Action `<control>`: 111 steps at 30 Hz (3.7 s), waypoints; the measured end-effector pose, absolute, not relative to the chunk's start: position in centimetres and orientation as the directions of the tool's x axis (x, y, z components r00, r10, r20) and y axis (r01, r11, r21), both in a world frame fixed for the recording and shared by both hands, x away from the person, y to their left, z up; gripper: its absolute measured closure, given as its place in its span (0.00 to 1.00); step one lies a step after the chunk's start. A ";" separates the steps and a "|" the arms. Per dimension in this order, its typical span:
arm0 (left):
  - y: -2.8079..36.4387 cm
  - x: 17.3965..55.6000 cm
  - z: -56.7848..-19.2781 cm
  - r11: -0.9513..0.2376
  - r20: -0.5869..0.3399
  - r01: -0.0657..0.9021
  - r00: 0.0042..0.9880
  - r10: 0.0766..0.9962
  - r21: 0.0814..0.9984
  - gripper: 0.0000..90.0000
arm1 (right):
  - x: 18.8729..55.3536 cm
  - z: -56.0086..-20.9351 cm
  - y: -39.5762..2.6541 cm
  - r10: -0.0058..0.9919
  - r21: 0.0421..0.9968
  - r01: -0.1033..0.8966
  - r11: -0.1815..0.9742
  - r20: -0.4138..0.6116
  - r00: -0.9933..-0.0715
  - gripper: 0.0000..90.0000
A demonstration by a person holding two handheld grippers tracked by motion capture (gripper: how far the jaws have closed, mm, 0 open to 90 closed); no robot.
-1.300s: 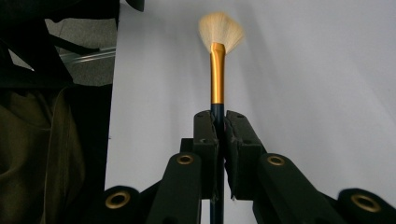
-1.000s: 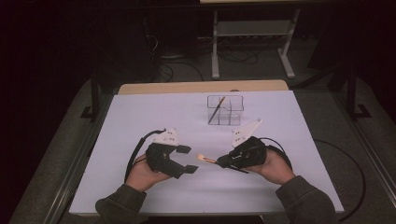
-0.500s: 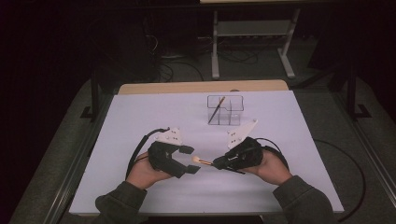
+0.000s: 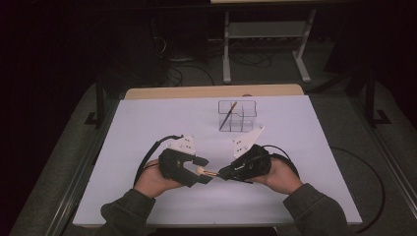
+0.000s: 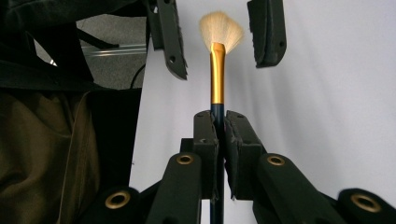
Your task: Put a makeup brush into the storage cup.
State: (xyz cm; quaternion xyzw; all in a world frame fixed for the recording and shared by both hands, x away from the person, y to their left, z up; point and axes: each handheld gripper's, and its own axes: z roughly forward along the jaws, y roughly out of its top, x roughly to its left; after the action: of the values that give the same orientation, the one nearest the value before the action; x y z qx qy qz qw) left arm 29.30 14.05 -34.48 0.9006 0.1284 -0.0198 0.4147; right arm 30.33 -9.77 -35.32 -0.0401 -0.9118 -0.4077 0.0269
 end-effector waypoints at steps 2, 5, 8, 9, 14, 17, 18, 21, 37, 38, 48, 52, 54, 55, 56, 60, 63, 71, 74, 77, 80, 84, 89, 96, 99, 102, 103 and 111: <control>14.0 29.3 -34.5 -0.627 -0.145 0.246 0.967 0.209 0.739 0.49 | 30.2 -35.2 -9.7 0.047 0.741 0.091 0.666 0.080 -0.996 0.92; 14.1 29.3 -34.5 -0.630 -0.155 0.241 0.970 0.190 0.739 0.53 | 30.2 -35.2 -9.5 0.039 0.744 0.082 0.663 0.075 -0.996 0.92; 14.0 29.3 -34.6 -0.634 -0.162 0.236 0.971 0.174 0.736 0.58 | 30.2 -35.1 -9.5 0.034 0.744 0.081 0.663 0.078 -0.996 0.92; 14.0 29.3 -34.6 -0.637 -0.160 0.232 0.973 0.168 0.735 0.60 | 30.1 -35.1 -9.5 0.033 0.745 0.080 0.662 0.078 -0.996 0.92; 14.0 29.3 -34.6 -0.644 -0.165 0.229 0.973 0.159 0.730 0.68 | 30.0 -35.0 -9.3 0.024 0.744 0.074 0.664 0.077 -0.997 0.92; 14.1 29.4 -34.6 -0.642 -0.175 0.235 0.972 0.157 0.730 0.71 | 30.0 -34.9 -9.2 0.024 0.742 0.072 0.667 0.075 -0.997 0.92; 14.1 29.4 -34.6 -0.640 -0.174 0.232 0.973 0.153 0.732 0.72 | 30.0 -34.9 -9.2 0.022 0.741 0.069 0.668 0.073 -0.997 0.92; 14.1 29.4 -34.6 -0.639 -0.183 0.235 0.972 0.147 0.732 0.76 | 30.0 -35.0 -9.2 0.019 0.740 0.066 0.670 0.072 -0.997 0.92; 13.9 29.7 -34.0 -0.625 -0.222 0.257 0.966 0.136 0.737 0.90 | 30.0 -35.3 -8.6 0.013 0.741 0.060 0.669 0.069 -0.998 0.92; 13.9 29.7 -34.0 -0.631 -0.217 0.252 0.967 0.135 0.733 0.90 | 30.0 -35.3 -8.6 0.010 0.743 0.056 0.667 0.066 -0.998 0.92; 13.5 29.5 -33.2 -0.671 -0.194 0.236 0.971 0.138 0.703 0.90 | 29.8 -35.3 -8.1 0.002 0.711 0.027 0.703 0.036 -0.999 0.84; 13.2 29.4 -32.9 -0.692 -0.178 0.222 0.975 0.136 0.687 0.90 | 29.6 -35.0 -7.8 0.015 0.707 0.043 0.706 0.046 -0.999 0.84; 13.1 29.4 -32.8 -0.696 -0.170 0.214 0.976 0.133 0.685 0.90 | 29.6 -34.9 -7.6 0.012 0.703 0.042 0.710 0.048 -0.999 0.86; 13.0 29.4 -32.7 -0.701 -0.172 0.215 0.976 0.132 0.680 0.90 | 29.6 -34.8 -7.5 0.007 0.699 0.037 0.714 0.045 -0.999 0.86; 12.9 29.4 -32.7 -0.705 -0.177 0.220 0.975 0.135 0.674 0.90 | 29.6 -34.8 -7.3 0.003 0.696 0.031 0.717 0.041 -0.999 0.86; 12.7 29.3 -32.7 -0.721 -0.164 0.207 0.978 0.130 0.662 0.90 | 29.7 -35.0 -7.0 -0.009 0.686 0.021 0.728 0.040 -0.999 0.89; 12.6 29.3 -32.7 -0.725 -0.161 0.200 0.979 0.123 0.659 0.90 | 29.6 -35.2 -6.8 -0.009 0.685 0.029 0.728 0.052 -0.999 0.91; 12.7 29.2 -32.8 -0.728 -0.158 0.202 0.979 0.130 0.655 0.83 | 29.6 -35.5 -7.0 -0.009 0.689 0.032 0.724 0.056 -0.998 0.92; 12.9 29.2 -32.7 -0.721 -0.156 0.210 0.978 0.141 0.661 0.78 | 29.7 -35.5 -7.2 -0.008 0.686 0.036 0.726 0.061 -0.998 0.92; 13.3 29.3 -32.7 -0.705 -0.167 0.221 0.975 0.146 0.674 0.74 | 29.7 -35.6 -7.5 0.000 0.684 0.044 0.728 0.064 -0.998 0.92; 13.8 29.3 -32.8 -0.697 -0.163 0.225 0.974 0.155 0.681 0.72 | 29.8 -35.5 -7.8 0.012 0.686 0.054 0.725 0.066 -0.998 0.92; 14.5 29.2 -33.2 -0.685 -0.172 0.249 0.968 0.181 0.685 0.70 | 30.1 -35.5 -8.6 0.031 0.684 0.063 0.726 0.059 -0.998 0.92; 15.3 29.0 -33.5 -0.673 -0.170 0.260 0.965 0.197 0.692 0.68 | 30.5 -35.3 -9.6 0.065 0.686 0.090 0.722 0.062 -0.996 0.92; 16.2 28.9 -33.9 -0.656 -0.167 0.276 0.960 0.224 0.702 0.66 | 31.1 -35.1 -10.6 0.102 0.690 0.119 0.714 0.065 -0.993 0.92; 16.7 28.9 -34.1 -0.647 -0.164 0.281 0.958 0.236 0.709 0.65 | 31.4 -35.0 -10.9 0.113 0.692 0.126 0.711 0.064 -0.991 0.92; 17.2 28.9 -34.3 -0.636 -0.178 0.302 0.951 0.253 0.710 0.64 | 31.7 -34.8 -11.2 0.126 0.696 0.134 0.706 0.064 -0.990 0.92; 17.3 28.9 -34.3 -0.629 -0.180 0.308 0.949 0.260 0.713 0.63 | 31.8 -34.8 -11.4 0.131 0.697 0.132 0.705 0.056 -0.990 0.92; 18.5 28.9 -34.7 -0.618 -0.157 0.310 0.944 0.290 0.723 0.57 | 32.5 -34.3 -12.1 0.162 0.687 0.158 0.709 0.059 -0.985 0.92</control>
State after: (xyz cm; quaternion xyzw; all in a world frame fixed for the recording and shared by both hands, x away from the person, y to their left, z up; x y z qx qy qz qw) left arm 28.85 18.47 -34.69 0.8993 0.1670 -0.0124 0.4041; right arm 32.55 -12.08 -34.32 -0.0865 -0.9245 -0.3713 -0.0030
